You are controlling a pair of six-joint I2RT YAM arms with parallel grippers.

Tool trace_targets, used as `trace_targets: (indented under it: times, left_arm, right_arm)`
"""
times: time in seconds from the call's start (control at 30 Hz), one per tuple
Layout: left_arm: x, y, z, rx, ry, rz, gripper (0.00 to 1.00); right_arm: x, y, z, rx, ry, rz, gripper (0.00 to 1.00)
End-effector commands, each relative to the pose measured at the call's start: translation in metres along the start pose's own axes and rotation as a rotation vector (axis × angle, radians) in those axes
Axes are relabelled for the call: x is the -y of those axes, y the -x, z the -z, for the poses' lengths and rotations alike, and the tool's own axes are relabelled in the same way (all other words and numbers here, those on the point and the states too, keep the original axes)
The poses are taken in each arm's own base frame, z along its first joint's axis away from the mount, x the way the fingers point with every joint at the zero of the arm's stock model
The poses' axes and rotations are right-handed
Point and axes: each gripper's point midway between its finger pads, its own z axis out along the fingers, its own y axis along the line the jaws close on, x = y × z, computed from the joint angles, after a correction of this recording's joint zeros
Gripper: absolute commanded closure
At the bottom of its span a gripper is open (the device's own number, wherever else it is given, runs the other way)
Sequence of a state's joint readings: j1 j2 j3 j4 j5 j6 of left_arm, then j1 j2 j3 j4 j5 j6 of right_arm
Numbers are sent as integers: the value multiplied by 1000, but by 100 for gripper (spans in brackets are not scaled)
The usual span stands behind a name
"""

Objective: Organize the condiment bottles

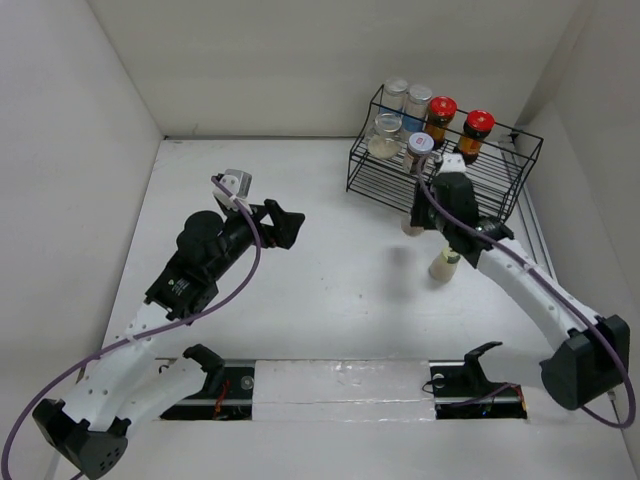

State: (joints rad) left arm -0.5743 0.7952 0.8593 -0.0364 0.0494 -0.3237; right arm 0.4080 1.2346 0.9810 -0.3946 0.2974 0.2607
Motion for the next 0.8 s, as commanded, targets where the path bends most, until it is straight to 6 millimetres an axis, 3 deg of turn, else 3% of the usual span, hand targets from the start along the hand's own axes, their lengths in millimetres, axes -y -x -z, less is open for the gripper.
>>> trace_targets:
  times: [0.0, 0.03, 0.17, 0.27, 0.47, 0.63, 0.77]
  left_arm:
    - [11, 23, 2, 54, -33, 9, 7]
    - [11, 23, 2, 54, -33, 9, 7]
    - [11, 23, 2, 54, -33, 9, 7]
    - [10, 23, 2, 58, -25, 9, 7]
    - [8, 24, 2, 61, -16, 9, 7]
    - [10, 23, 2, 58, -25, 9, 7]
    - [9, 21, 0, 49, -21, 9, 7]
  right_arm:
    - [-2, 124, 54, 359, 26, -79, 52]
    - [3, 148, 67, 414, 24, -105, 52]
    - [34, 191, 66, 477, -50, -123, 53]
    - [56, 210, 63, 495, -68, -135, 53]
    - [82, 212, 28, 421, -95, -121, 53]
    - [82, 206, 19, 396, -70, -108, 53]
    - [84, 192, -2, 329, -69, -105, 53]
